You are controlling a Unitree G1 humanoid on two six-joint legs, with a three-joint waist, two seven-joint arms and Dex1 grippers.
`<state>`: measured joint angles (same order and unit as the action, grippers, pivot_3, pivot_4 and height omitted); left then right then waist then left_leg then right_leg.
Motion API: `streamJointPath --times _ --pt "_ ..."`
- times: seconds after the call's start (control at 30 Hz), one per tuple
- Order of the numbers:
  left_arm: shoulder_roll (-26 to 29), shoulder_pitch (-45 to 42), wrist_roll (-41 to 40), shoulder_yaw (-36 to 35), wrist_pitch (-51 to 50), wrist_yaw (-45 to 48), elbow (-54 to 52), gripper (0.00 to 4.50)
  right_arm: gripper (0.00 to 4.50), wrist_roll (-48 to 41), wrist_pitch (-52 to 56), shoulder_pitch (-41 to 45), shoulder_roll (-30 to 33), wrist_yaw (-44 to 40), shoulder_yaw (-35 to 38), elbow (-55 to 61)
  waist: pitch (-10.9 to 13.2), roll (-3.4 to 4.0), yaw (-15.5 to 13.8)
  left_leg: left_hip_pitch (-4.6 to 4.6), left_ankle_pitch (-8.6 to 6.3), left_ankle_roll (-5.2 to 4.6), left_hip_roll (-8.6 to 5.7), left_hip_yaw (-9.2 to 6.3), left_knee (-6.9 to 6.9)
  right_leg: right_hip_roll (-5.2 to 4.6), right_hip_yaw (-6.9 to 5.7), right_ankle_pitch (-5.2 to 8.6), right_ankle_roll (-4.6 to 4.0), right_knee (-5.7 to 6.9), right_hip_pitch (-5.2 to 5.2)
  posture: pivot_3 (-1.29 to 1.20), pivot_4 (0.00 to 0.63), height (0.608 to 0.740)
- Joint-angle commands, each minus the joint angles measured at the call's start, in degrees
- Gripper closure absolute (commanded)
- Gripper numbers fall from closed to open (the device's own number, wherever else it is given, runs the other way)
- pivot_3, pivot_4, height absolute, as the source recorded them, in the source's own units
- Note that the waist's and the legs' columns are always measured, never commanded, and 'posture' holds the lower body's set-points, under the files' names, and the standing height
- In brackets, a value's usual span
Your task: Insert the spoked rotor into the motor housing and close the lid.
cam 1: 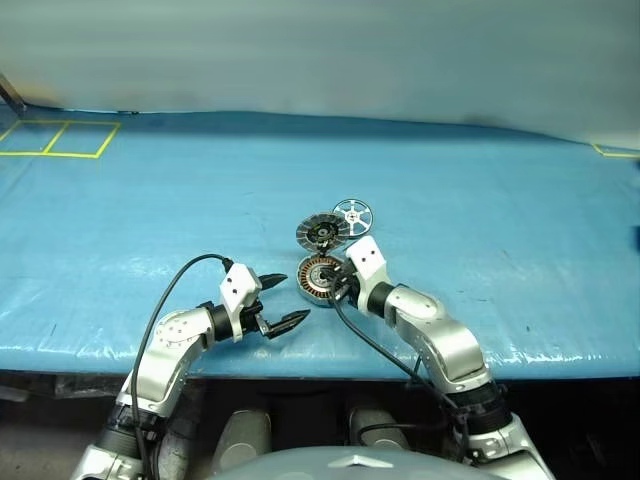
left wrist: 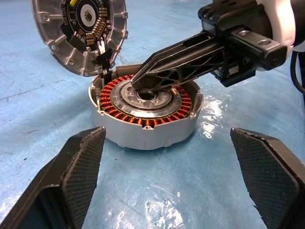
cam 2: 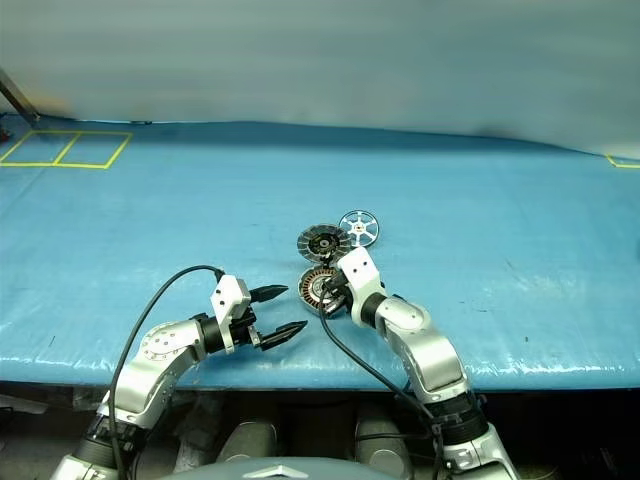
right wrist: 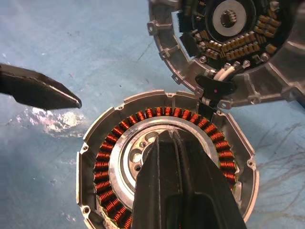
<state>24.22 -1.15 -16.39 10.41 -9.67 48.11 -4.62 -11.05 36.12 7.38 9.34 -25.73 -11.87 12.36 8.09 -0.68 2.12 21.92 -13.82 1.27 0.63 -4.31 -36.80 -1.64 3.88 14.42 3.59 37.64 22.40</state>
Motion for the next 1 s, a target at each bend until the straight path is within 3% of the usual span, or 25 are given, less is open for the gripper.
streamJointPath --times 0.03,0.2,0.3,0.47,0.73,0.8,1.0 --pt "-0.2 -0.5 -0.2 -0.6 0.7 0.2 -0.4 0.00 4.45 -0.5 1.7 -0.5 -0.3 1.5 0.5 -1.4 0.1 0.09 0.3 0.16 0.01 0.00 0.00 0.06 0.02 0.03 0.01 -0.01 0.01 0.06 0.09 0.00 0.150 0.740" --pt "-0.3 -0.7 0.1 -0.7 0.9 0.0 -0.1 0.00 4.45 5.4 8.1 0.6 3.8 3.7 -6.0 -5.9 0.0 0.04 0.3 0.14 0.01 0.01 0.04 0.09 0.48 0.12 0.01 -0.11 0.13 0.09 0.30 0.00 0.150 0.740" --pt "-0.4 -0.6 0.1 -0.7 0.9 -0.1 -0.2 0.00 4.45 6.7 6.5 0.6 4.3 4.6 -7.2 -5.5 0.0 -0.01 0.2 -0.24 0.01 0.01 0.04 0.04 0.74 0.13 -0.01 0.31 -0.21 0.07 0.05 0.00 0.150 0.740" --pt "-0.3 -0.5 0.1 -0.7 0.6 -0.3 -0.3 0.00 4.45 1.2 -3.1 -1.1 1.4 1.4 -3.7 -0.2 0.1 -0.06 0.0 -0.21 0.02 0.02 0.02 0.07 0.73 0.11 0.01 0.33 -0.20 0.05 0.03 0.00 0.150 0.740" --pt "-0.5 -0.5 -0.2 -0.6 0.0 -0.6 -1.3 0.00 4.45 -9.3 -7.4 -2.0 -2.8 -3.9 1.0 7.1 0.7 0.00 0.3 0.34 0.00 0.05 0.03 -0.02 0.86 0.14 -0.03 0.19 0.11 0.10 0.56 0.00 0.150 0.740" --pt "-0.7 -0.4 -0.6 -0.6 -0.3 -0.6 -1.6 0.00 4.45 -9.6 -7.3 -1.9 -2.5 -4.2 0.7 8.0 0.7 -0.01 0.2 0.80 0.01 0.06 0.03 -0.07 0.82 0.15 -0.06 0.02 -0.14 0.16 1.00 0.00 0.150 0.740" --pt "-0.8 -0.3 -0.4 -0.6 -0.4 -0.6 -1.7 0.00 4.45 -7.1 -7.3 -0.6 -1.8 -2.1 -0.2 6.5 0.8 -0.01 0.1 0.87 0.01 0.07 -0.02 -0.07 0.81 0.11 -0.08 0.00 -0.17 0.14 1.03 0.00 0.150 0.740"
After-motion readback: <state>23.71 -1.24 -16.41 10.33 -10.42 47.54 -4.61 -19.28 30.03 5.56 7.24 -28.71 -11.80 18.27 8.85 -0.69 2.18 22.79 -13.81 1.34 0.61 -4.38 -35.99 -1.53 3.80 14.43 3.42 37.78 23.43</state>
